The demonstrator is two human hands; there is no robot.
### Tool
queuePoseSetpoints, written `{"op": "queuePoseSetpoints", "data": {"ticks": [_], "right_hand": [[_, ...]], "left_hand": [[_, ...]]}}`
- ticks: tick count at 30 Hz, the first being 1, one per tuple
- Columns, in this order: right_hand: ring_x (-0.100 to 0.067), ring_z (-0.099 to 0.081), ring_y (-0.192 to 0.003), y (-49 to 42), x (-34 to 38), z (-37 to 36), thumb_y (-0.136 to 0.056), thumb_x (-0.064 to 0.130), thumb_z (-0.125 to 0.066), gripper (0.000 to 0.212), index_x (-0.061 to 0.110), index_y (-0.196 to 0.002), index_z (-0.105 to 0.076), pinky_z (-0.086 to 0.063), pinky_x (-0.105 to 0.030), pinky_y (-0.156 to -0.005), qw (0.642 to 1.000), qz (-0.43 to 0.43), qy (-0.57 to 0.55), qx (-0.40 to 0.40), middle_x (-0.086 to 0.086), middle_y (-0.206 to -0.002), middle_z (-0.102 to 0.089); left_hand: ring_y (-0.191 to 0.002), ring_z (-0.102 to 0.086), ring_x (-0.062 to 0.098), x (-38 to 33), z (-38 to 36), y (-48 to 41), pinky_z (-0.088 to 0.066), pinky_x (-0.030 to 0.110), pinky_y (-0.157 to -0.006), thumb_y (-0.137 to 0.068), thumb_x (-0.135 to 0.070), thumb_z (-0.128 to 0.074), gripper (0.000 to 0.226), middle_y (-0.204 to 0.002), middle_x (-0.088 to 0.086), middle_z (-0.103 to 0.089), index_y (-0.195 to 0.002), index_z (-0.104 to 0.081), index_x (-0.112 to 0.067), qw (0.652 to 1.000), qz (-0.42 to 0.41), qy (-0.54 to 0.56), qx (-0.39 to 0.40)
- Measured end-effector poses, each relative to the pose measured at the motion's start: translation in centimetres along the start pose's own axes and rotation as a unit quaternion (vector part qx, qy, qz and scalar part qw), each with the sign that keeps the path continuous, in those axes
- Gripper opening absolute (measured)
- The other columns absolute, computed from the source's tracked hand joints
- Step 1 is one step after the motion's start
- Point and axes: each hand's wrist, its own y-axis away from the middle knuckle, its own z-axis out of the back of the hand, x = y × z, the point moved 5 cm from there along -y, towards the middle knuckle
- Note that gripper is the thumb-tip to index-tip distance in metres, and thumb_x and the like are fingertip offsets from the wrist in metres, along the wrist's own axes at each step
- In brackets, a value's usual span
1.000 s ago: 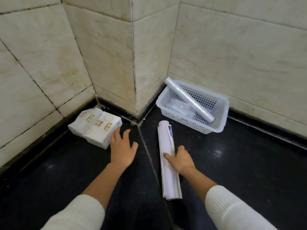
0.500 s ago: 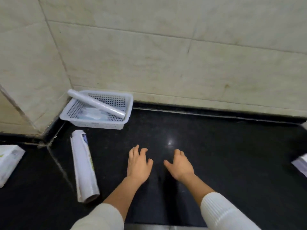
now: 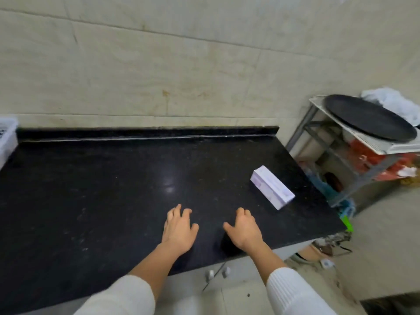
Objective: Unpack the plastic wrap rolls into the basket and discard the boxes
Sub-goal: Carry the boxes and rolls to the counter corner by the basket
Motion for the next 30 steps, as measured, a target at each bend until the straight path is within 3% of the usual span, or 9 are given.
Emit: {"op": "queuePoseSetpoints", "data": {"ticks": [6,11,15,18,23,30], "right_hand": [[-0.032,-0.042,-0.125,-5.3,-8.4,5.1,-0.088,0.043,-0.058,0.053,0.007,-0.125,-0.043,-0.044,-0.045,-0.099,0.998,-0.041,0.006,-0.044,-0.013,-0.132,-0.045],[-0.031,-0.038,-0.124,-10.3,-11.7,8.1,-0.083,0.046,-0.059,0.057,0.011,-0.126,-0.045,-0.041,-0.045,-0.099,0.993,-0.035,0.06,-0.095,-0.01,-0.133,-0.043],[-0.028,-0.034,-0.127,-13.8,-13.3,8.8,-0.08,0.046,-0.061,0.067,0.016,-0.134,-0.037,-0.035,-0.045,-0.101,0.996,-0.025,0.064,-0.059,-0.005,-0.139,-0.038],[-0.027,-0.035,-0.129,-16.0,-13.9,8.6,-0.08,0.046,-0.061,0.071,0.016,-0.138,-0.032,-0.034,-0.045,-0.101,0.997,-0.02,0.073,-0.032,-0.005,-0.141,-0.039],[-0.028,-0.045,-0.122,-18.0,-14.4,7.4,-0.082,0.042,-0.062,0.059,0.014,-0.127,-0.036,-0.038,-0.046,-0.097,0.999,-0.041,0.026,0.004,-0.007,-0.132,-0.048],[-0.029,-0.051,-0.111,-18.3,-14.7,6.8,-0.08,0.047,-0.06,0.059,0.013,-0.121,-0.035,-0.048,-0.044,-0.088,0.998,0.006,0.059,-0.028,-0.008,-0.122,-0.05]], "left_hand": [[-0.147,-0.008,0.029,-6.7,-5.3,-3.9,-0.021,0.043,-0.118,-0.097,-0.036,-0.041,0.057,-0.16,0.012,-0.013,-0.148,-0.025,-0.017,0.999,-0.018,-0.013,0.041],[-0.148,-0.003,0.031,-9.7,-8.6,-8.6,-0.012,0.041,-0.121,-0.099,-0.038,-0.035,0.062,-0.162,0.015,-0.003,-0.153,-0.012,-0.017,0.999,-0.024,-0.035,0.022],[-0.148,0.016,0.031,-9.8,-11.7,-10.5,0.003,0.042,-0.12,-0.099,-0.05,-0.023,0.067,-0.16,0.014,0.018,-0.152,0.009,-0.023,0.995,-0.021,-0.085,0.054],[-0.144,0.026,0.026,-9.2,-13.1,-10.5,0.011,0.042,-0.117,-0.097,-0.055,-0.017,0.069,-0.158,0.012,0.025,-0.145,0.023,-0.026,0.993,-0.016,-0.117,0.026],[-0.143,0.026,0.025,-8.9,-13.5,-10.5,0.013,0.041,-0.116,-0.094,-0.058,-0.011,0.069,-0.154,0.008,0.03,-0.145,0.025,-0.028,0.988,-0.005,-0.153,0.011],[-0.137,0.035,0.018,-8.9,-13.2,-10.7,0.017,0.039,-0.114,-0.095,-0.059,-0.014,0.07,-0.153,0.004,0.036,-0.143,0.028,-0.032,0.99,0.009,-0.127,0.059]]}}
